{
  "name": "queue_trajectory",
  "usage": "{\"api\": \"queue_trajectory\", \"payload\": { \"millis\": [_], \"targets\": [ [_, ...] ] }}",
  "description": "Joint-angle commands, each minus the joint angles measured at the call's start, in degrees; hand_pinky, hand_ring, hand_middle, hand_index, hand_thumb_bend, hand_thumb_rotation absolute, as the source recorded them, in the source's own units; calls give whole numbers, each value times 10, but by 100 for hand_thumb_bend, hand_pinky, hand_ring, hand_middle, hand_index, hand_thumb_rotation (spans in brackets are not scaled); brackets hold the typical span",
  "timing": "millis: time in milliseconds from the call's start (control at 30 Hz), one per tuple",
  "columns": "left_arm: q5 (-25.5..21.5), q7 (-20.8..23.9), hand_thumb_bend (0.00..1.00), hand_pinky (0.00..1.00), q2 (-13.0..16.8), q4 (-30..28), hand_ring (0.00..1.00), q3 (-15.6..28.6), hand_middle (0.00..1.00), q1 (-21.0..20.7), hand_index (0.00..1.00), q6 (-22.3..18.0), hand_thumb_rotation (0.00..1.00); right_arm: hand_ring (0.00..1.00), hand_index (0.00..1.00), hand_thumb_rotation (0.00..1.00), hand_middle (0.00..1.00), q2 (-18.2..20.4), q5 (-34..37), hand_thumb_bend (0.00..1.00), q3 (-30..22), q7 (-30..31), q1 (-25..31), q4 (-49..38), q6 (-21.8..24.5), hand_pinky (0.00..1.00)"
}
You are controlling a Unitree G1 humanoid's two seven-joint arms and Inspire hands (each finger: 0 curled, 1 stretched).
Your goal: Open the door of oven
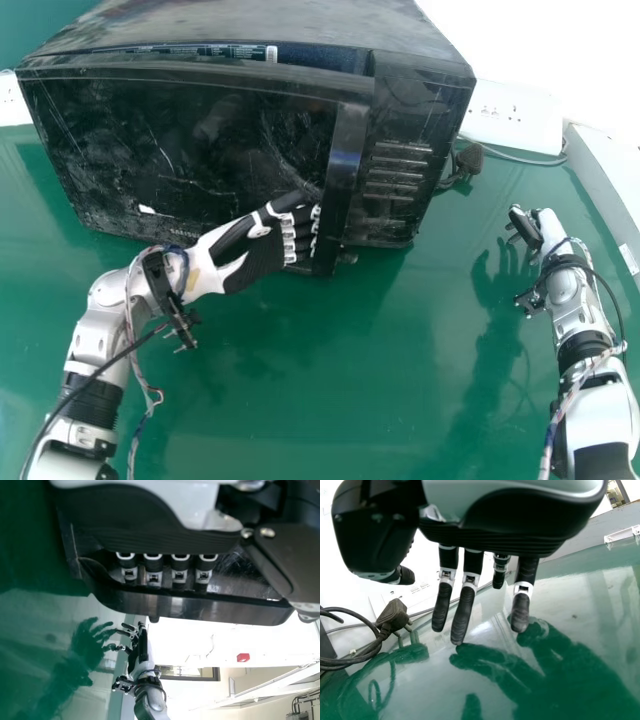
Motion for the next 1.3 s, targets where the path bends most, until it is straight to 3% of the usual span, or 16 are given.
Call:
{"api": "queue_trajectory", "payload": {
  "millis": [0, 267, 1267],
  "targets": [
    [-18, -21, 100, 55, -2, -13, 75, -8, 85, 2, 83, 9, 94, 48, 49, 15, 57, 24, -3, 51, 7, 25, 23, 15, 7, 45],
    [-29, -42, 100, 56, 3, -16, 75, -10, 83, -1, 82, 28, 92, 47, 49, 15, 56, 24, -3, 51, 7, 26, 24, 15, 6, 44],
    [-43, -123, 100, 48, 13, 20, 63, -18, 72, -19, 76, 24, 89, 48, 49, 15, 56, 23, -5, 51, 9, 26, 24, 14, 5, 44]
  ]
}}
